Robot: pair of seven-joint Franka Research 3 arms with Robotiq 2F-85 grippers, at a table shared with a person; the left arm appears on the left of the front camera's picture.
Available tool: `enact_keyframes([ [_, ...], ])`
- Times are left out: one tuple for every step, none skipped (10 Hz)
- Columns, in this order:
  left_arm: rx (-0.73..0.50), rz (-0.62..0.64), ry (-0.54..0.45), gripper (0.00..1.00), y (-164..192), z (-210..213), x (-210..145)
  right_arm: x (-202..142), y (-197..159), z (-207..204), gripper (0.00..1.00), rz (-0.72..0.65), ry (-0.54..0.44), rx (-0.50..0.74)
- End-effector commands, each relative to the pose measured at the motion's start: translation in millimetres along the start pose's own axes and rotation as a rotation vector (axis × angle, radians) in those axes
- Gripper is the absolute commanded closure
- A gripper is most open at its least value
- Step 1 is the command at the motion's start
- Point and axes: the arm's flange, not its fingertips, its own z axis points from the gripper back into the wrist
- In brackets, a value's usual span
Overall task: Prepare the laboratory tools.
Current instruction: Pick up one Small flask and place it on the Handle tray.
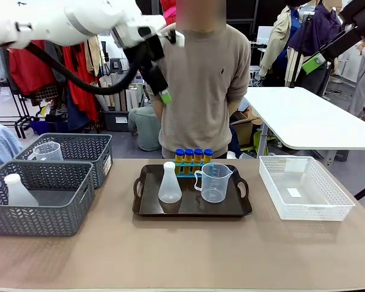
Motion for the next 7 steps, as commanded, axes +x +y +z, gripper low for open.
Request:
enact_keyframes([
  [0.048, -0.024, -0.071, 0.0, -8, 24, -29, 2, 1, 1, 0.0, 0.009, -0.013, 0.007],
  [0.073, -0.055, -0.122, 0.0, -7, 38, -38, 2, 1, 1, 0.0, 0.009, -0.013, 0.007],
  [0.094, -0.05, -0.164, 0.0, -6, 54, -49, 2, 1, 1, 0.0, 0.009, -0.013, 0.007],
  [0.101, -0.024, -0.183, 0.0, -7, 72, -60, 2, 1, 1, 0.0, 0.009, -0.013, 0.007],
  [0.106, -0.013, -0.189, 0.0, -11, 83, -67, 2, 1, 1, 0.0, 0.009, -0.013, 0.007],
  [0.12, -0.01, -0.203, 0.0, -20, 91, -71, 2, 1, 1, 0.0, 0.009, -0.013, 0.007],
  [0.125, -0.007, -0.215, 0.0, -23, 101, -79, 2, 1, 1, 0.0, 0.009, -0.013, 0.007],
])
